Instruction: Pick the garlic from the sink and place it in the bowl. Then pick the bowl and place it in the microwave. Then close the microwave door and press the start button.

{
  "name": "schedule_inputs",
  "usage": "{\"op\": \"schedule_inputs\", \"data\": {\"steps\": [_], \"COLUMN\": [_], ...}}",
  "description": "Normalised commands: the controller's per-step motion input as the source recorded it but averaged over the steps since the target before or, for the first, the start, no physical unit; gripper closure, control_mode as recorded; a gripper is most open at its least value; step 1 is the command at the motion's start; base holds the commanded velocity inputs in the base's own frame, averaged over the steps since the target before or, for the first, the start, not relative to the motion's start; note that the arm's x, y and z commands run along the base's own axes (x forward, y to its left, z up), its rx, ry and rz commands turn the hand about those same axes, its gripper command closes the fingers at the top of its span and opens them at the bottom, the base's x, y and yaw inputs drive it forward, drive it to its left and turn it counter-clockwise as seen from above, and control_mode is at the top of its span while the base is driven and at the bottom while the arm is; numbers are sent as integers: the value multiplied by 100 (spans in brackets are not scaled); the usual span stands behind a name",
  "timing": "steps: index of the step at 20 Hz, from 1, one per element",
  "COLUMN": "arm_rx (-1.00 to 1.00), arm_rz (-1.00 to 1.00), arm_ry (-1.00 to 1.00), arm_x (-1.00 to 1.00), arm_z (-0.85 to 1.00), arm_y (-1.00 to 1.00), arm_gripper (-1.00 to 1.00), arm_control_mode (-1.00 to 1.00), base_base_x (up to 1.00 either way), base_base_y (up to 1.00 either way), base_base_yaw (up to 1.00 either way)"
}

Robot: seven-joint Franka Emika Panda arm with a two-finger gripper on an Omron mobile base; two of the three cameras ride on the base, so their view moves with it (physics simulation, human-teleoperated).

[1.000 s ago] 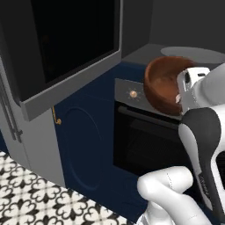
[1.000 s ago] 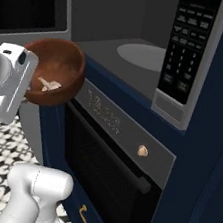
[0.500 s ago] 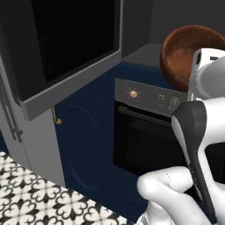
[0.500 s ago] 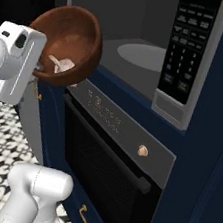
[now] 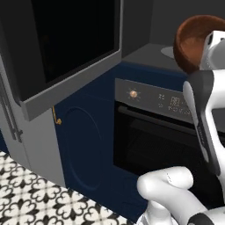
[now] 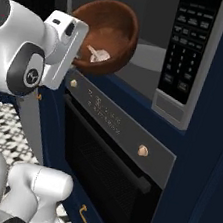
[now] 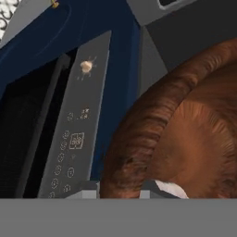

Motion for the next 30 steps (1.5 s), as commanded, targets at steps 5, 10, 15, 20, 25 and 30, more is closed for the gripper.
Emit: {"op": "schedule_inputs", "data": {"steps": [5, 10, 15, 20, 25, 30], "arm_rx": [4, 2, 1, 0, -2, 0], "arm_rz": [-1, -1, 0, 0, 0, 1], "arm_ry": [3, 1, 0, 6, -2, 4], "arm_x": [85, 73, 72, 73, 66, 50], "arm_z": [27, 28, 3, -16, -42, -38], "arm_y": [-52, -51, -59, -44, -9, -17], "arm_gripper": [100, 100, 100, 100, 100, 100], "arm_control_mode": [-100, -100, -100, -100, -100, -100], "base_base_x": [0, 0, 0, 0, 0, 0], "base_base_y": [0, 0, 0, 0, 0, 0], "base_base_yaw": [0, 0, 0, 0, 0, 0]}}
